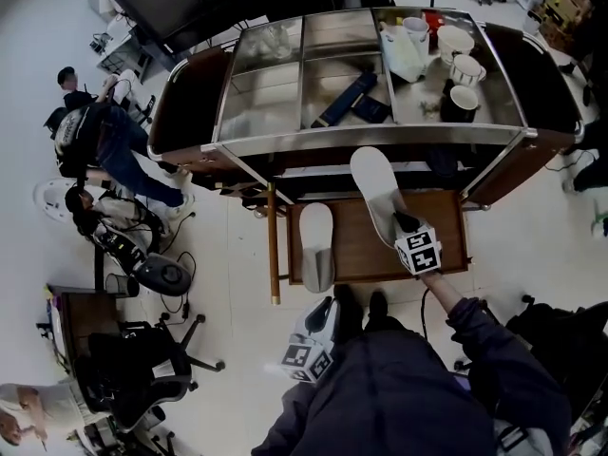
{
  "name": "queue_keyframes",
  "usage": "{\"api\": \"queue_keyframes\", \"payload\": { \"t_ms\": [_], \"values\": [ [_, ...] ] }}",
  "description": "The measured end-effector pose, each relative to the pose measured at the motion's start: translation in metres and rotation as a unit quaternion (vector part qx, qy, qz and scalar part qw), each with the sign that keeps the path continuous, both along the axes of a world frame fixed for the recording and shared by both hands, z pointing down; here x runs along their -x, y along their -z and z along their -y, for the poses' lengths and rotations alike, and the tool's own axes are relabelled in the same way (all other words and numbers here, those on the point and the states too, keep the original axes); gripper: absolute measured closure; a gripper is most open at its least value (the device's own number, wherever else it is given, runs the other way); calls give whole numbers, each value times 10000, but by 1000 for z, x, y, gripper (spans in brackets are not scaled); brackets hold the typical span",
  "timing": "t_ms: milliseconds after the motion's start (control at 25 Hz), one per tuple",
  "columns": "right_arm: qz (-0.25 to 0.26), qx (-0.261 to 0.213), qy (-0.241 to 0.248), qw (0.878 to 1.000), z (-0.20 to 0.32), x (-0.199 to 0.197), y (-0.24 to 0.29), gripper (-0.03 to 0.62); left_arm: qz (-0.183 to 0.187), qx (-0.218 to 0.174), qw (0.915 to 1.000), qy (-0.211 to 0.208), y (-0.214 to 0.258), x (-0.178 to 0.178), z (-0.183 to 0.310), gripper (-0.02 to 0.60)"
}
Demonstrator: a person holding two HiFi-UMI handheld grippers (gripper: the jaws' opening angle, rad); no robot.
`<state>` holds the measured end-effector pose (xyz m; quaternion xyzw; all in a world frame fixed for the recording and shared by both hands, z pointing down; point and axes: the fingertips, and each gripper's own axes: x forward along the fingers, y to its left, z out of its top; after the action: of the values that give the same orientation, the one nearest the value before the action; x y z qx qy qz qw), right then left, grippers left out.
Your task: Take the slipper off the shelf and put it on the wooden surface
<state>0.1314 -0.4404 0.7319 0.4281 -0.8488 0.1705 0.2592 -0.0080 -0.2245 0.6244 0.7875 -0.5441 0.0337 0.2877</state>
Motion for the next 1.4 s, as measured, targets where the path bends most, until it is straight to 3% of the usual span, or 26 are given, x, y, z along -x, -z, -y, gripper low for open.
{"api": "queue_keyframes", "payload": {
  "t_ms": [240, 320, 440, 640, 680, 760, 840, 920, 1160, 1400],
  "values": [
    [-423, -47, -638, 9971, 132, -24, 5, 586, 140, 55, 9996, -219, 11, -3, 6, 526],
    [-570, 21, -784, 9953, 163, -21, -4, 586, 237, 149, 9996, 55, 11, 13, -6, 526],
    [-837, 529, -1062, 9894, 193, -26, -38, 585, 219, 324, 9973, 617, 7, 39, -23, 528],
    [-461, 986, -1109, 9878, 197, -8, -56, 554, 289, 409, 9946, 908, 5, 52, -46, 529],
    [-479, 701, -1134, 9899, 197, -7, -47, 539, 281, 431, 9945, 907, 3, 53, -51, 528],
    [-611, -347, -1064, 9918, 197, -6, -9, 536, 224, 468, 9948, 873, -2, 52, -59, 529],
    [-644, -947, -913, 9892, 175, -3, 19, 525, 163, 467, 9959, 753, -4, 48, -64, 529],
    [-484, -1077, -835, 9895, 134, -4, 31, 525, 128, 400, 9977, 538, -3, 41, -66, 528],
    [70, -1097, -629, 9919, -50, -10, 51, 565, -40, 34, 9999, -89, 4, 29, -94, 529],
    [160, -848, -657, 9941, -272, 14, 67, 592, -64, -313, 9970, -704, 10, 37, -178, 529]
  ]
}}
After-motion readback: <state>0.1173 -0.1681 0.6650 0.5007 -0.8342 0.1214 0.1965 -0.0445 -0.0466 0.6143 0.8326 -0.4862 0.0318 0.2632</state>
